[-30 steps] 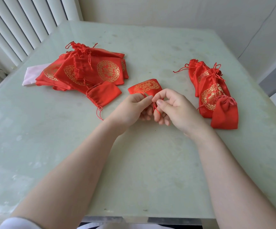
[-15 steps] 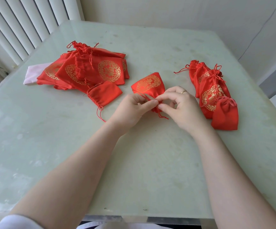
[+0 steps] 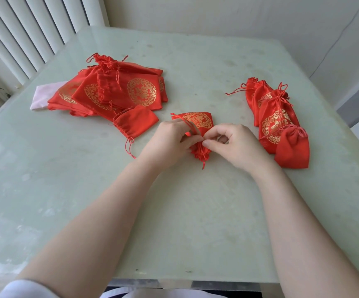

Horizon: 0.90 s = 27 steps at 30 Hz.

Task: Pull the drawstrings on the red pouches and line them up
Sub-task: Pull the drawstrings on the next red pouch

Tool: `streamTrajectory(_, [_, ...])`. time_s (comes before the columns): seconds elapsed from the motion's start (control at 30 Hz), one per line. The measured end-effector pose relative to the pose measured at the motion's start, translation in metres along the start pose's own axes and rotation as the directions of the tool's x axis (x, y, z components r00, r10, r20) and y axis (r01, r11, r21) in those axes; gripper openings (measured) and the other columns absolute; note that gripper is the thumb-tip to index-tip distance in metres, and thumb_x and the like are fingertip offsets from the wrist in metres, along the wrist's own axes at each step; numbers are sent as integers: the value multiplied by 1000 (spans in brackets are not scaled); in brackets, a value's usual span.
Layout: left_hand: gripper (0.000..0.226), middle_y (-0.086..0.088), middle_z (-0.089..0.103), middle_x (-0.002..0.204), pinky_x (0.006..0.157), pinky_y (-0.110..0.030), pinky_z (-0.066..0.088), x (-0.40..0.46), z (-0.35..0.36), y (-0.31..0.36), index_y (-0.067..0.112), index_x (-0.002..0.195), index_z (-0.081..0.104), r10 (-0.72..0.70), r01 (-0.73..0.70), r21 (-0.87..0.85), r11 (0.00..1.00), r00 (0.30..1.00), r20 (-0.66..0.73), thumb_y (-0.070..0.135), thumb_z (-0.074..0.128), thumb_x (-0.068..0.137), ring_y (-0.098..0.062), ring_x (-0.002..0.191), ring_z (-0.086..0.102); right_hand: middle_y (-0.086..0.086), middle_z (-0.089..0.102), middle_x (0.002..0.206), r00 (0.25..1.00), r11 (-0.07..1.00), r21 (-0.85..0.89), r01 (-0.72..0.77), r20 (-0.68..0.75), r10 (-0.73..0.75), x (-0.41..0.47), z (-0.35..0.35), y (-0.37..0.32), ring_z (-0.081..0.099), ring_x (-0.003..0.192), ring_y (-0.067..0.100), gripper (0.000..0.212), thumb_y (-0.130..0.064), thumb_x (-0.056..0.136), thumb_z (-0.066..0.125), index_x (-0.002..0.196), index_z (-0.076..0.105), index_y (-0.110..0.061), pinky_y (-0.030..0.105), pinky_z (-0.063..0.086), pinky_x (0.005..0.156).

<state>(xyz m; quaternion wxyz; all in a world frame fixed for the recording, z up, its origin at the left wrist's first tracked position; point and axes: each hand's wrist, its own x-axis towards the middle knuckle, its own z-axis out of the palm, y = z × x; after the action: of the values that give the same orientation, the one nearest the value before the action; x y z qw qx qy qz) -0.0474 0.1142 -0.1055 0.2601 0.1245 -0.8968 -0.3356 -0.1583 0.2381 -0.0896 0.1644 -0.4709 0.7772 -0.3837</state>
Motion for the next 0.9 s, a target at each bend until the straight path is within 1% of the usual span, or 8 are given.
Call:
streamTrajectory(0.13, [15, -9, 59, 78, 61, -32, 46, 0, -2, -2, 1, 79, 63, 32, -32, 3, 999, 998, 54, 15, 67, 78, -19, 61, 61, -14, 46, 50, 996, 997, -45, -57, 62, 60, -2, 2, -2, 45, 46, -5, 16, -13, 81, 67, 70, 60, -22, 9, 33, 51])
streamTrajectory(0.23, [21, -16, 60, 78, 61, -30, 42, 1, -2, -2, -5, 78, 62, 74, -84, 97, 992, 992, 103, 16, 64, 77, -26, 62, 56, -12, 51, 58, 992, 994, -22, -106, 70, 107, -1, 3, -2, 45, 51, 0, 23, -14, 84, 62, 66, 57, -27, 13, 33, 53])
streamTrajectory(0.33, [14, -11, 56, 75, 56, -22, 30, 2, -1, -3, -6, 77, 59, 103, -114, 136, 984, 991, 80, 8, 62, 77, -20, 61, 45, -6, 54, 64, 985, 986, 75, -148, 97, 141, -2, 4, -3, 47, 60, 10, 22, -12, 85, 58, 68, 56, -24, 26, 37, 61])
streamTrajectory(0.4, [10, -5, 51, 75, 55, -19, 26, 0, 1, -2, -5, 78, 58, 102, -107, 149, 983, 994, 39, 4, 62, 77, -18, 62, 42, -5, 55, 65, 984, 983, 115, -143, 127, 129, -3, 4, -6, 49, 58, 10, 21, -10, 86, 59, 69, 56, -22, 22, 39, 60])
streamTrajectory(0.5, [5, -5, 56, 77, 56, -9, 32, -2, 4, -4, -2, 81, 60, 71, -70, 97, 993, 997, -9, -2, 63, 77, -17, 61, 48, -7, 56, 62, 981, 974, 163, -159, 134, 138, -3, 2, -7, 49, 54, 6, 18, -11, 87, 61, 71, 60, -20, 15, 39, 57])
streamTrajectory(0.6, [5, -1, 52, 77, 56, -3, 32, -2, 7, -5, -2, 81, 58, 76, -74, 74, 994, 997, -22, -3, 62, 78, -13, 58, 46, -4, 56, 66, 977, 957, 208, -200, 122, 178, -3, 2, -3, 49, 55, 9, 18, -11, 88, 57, 73, 62, -19, 24, 38, 61])
streamTrajectory(0.7, [6, 0, 49, 82, 57, -2, 32, -2, 8, -5, 0, 83, 57, 58, -57, 27, 998, 997, -46, -3, 61, 79, 2, 60, 44, 0, 55, 66, 976, 942, 263, -211, 100, 191, -2, 5, -3, 48, 50, 7, 16, -9, 88, 58, 77, 58, -20, 21, 36, 56])
streamTrajectory(0.9, [4, -1, 49, 86, 54, -4, 31, -2, 8, -8, 4, 84, 57, 34, -36, -50, 998, 998, -54, 3, 61, 82, 0, 57, 47, 1, 52, 65, 986, 926, 339, -164, 93, 141, -1, 8, -3, 45, 45, 3, 24, -4, 87, 59, 90, 60, -27, 13, 37, 52])
